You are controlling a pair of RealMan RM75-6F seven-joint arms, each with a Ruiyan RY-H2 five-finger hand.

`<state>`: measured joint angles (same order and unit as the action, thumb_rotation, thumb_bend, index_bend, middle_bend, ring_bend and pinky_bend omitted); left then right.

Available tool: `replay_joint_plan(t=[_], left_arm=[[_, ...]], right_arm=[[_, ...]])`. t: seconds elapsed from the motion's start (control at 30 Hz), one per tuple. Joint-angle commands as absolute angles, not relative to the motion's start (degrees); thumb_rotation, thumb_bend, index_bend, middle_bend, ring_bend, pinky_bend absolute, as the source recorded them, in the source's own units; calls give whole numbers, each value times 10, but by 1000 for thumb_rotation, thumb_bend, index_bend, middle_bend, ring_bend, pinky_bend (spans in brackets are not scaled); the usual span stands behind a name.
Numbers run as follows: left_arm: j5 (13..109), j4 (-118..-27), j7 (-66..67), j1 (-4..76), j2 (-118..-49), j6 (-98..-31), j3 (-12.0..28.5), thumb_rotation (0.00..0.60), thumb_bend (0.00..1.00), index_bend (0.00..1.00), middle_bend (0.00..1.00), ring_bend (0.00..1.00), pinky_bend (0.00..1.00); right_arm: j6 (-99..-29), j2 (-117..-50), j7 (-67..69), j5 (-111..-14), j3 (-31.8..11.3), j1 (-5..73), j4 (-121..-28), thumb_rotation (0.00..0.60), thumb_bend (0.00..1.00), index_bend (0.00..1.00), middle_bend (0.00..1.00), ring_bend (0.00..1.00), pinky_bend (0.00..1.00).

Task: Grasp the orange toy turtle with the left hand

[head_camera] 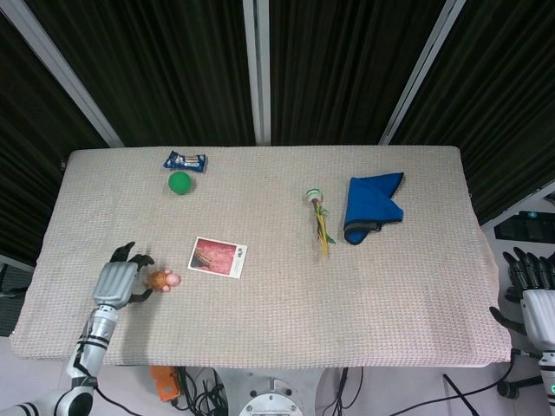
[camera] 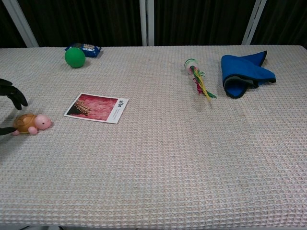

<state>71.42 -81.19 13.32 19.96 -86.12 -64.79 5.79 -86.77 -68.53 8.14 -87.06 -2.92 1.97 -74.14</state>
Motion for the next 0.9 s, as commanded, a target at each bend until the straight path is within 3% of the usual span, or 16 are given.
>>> replay_joint_plan(t=[0.03,0.4,0.67,0.9], left_arm=[[711,-808,123,202,-866,-646,61,600,224,387,390,108,124],[717,-778,114,211,-883,-639,57,600,308,503,495,191,133],[725,-740,125,213,-910,-662,59,600,356,667,654,344,176],[725,-752,135,212,-901,-661,55,600,338,642,639,349,174]], right_arm=[[-867,-687,81,-867,-31,20,-740,600,95,0,0,0,0],[-860,-691,81,-863,-31,21,-734,600,99,0,0,0,0],[-858,-690,82,-859,-31,20,-733,600,100,0,0,0,0],[-859,-690,84,-861,-31,20,-733,600,100,0,0,0,0]])
